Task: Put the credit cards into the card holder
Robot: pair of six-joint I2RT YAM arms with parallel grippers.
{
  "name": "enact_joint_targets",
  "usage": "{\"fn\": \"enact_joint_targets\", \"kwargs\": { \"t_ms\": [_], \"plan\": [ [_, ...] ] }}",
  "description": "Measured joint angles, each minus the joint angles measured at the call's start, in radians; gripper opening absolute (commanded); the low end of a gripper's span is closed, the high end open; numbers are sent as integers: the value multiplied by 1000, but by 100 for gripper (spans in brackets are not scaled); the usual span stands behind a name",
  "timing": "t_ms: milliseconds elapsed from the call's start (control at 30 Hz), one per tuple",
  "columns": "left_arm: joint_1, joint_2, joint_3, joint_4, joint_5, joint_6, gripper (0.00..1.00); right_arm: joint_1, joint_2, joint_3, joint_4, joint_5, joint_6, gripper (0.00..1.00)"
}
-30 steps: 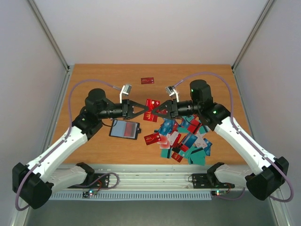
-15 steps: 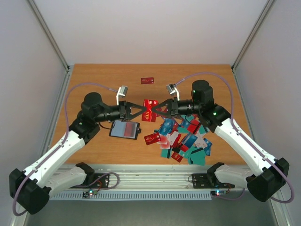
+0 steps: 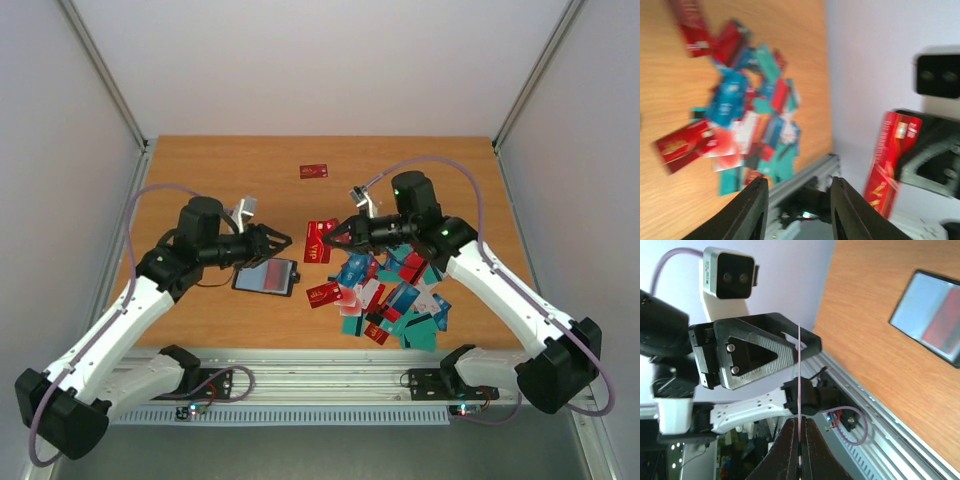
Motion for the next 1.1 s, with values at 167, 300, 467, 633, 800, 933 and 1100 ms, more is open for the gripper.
{"fn": "enact_joint_targets", "kwargs": {
  "t_ms": [167,300,467,633,800,933,1100],
  "plan": [
    [101,14,10,-267,-105,122,35,18,68,-1,-43,60,-4,1],
    [193,56,10,-403,-140,211,35,62,135,-1,-42,102,6,1],
    [251,103,10,-512,-190,311,36,106,247,13,-79,143,28,1],
    [264,175,10,-566,-252,399,37,119,323,68,-140,160,11,1],
    [282,260,17,-584,-313,477,42,120,401,96,-147,136,-12,1],
    [289,347,68,-592,-333,526,43,126,507,120,-145,96,-43,1],
    [317,468,115,-582,-338,580,51,129,631,195,-152,45,-91,1]
  ]
}}
